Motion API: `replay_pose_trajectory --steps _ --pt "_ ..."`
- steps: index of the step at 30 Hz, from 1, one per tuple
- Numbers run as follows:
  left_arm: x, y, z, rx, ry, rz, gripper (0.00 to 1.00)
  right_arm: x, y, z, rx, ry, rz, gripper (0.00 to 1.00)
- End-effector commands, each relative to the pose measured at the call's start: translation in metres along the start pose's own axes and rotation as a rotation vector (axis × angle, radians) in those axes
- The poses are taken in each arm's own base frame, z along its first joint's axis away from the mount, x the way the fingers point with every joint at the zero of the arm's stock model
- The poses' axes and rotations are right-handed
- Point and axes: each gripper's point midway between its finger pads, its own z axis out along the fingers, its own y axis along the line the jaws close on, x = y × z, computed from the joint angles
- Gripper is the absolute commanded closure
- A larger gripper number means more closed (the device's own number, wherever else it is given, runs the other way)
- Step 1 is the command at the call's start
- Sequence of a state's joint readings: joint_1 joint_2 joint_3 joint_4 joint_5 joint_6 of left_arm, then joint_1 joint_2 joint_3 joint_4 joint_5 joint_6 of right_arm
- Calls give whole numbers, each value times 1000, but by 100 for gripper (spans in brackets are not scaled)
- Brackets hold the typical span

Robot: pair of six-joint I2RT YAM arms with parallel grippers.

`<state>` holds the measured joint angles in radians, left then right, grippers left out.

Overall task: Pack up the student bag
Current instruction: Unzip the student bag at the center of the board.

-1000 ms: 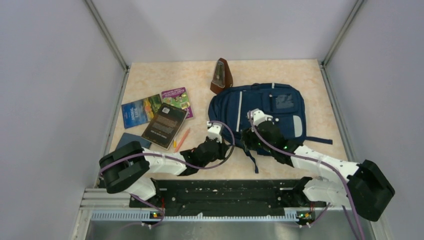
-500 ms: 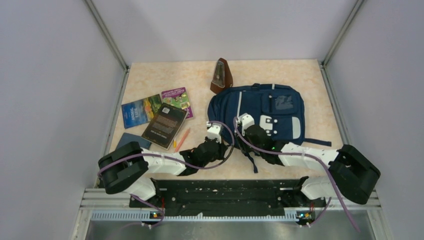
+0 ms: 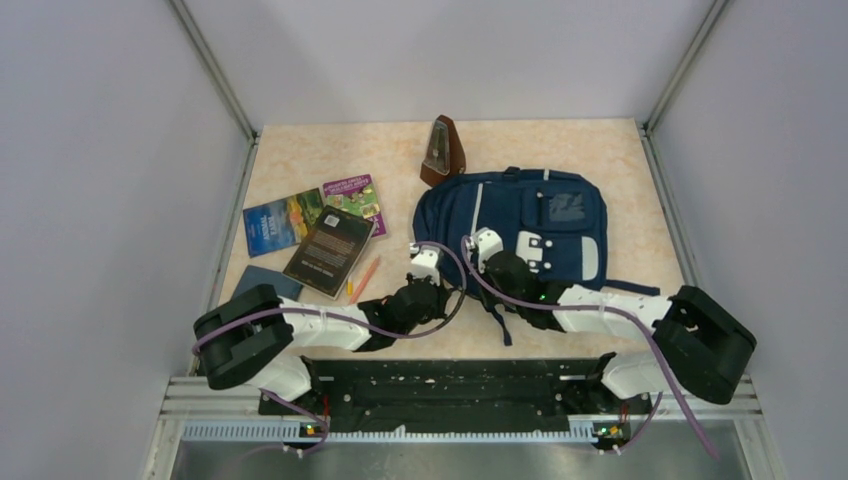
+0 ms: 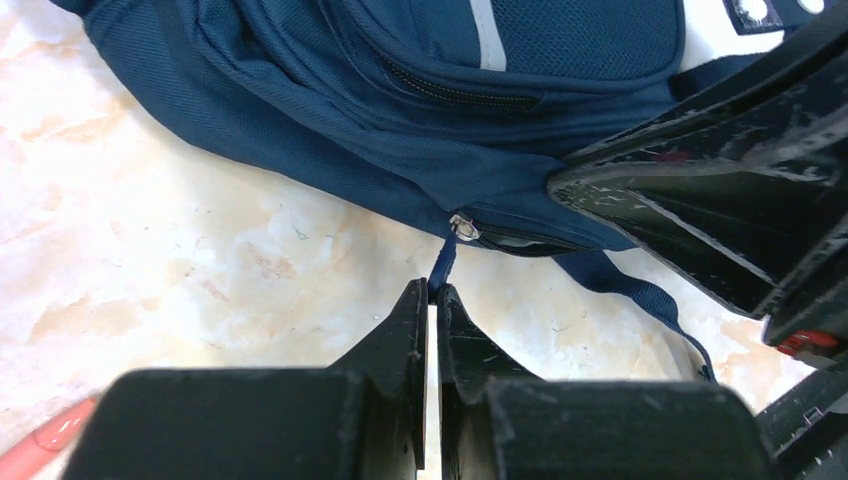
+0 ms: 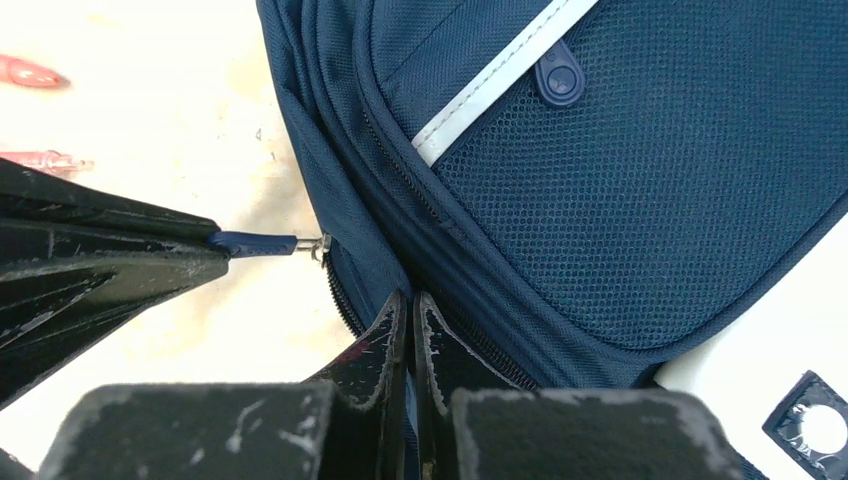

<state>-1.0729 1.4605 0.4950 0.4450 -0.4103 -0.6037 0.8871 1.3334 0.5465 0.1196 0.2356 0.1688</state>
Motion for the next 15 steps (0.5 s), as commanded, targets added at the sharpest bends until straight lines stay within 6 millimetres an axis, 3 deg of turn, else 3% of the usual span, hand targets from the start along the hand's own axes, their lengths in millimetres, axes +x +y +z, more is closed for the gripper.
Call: replay_pose_trajectory --steps 1,6,15 --pt "-29 14 -3 -102 -94 -29 100 -34 6 -14 -25 -116 32 100" --pt "-37 27 -8 -170 -128 -25 100 -41 7 -28 -49 -156 51 100" --pt "-57 41 -13 -229 -181 -40 100 -30 5 -40 -60 -151 75 100"
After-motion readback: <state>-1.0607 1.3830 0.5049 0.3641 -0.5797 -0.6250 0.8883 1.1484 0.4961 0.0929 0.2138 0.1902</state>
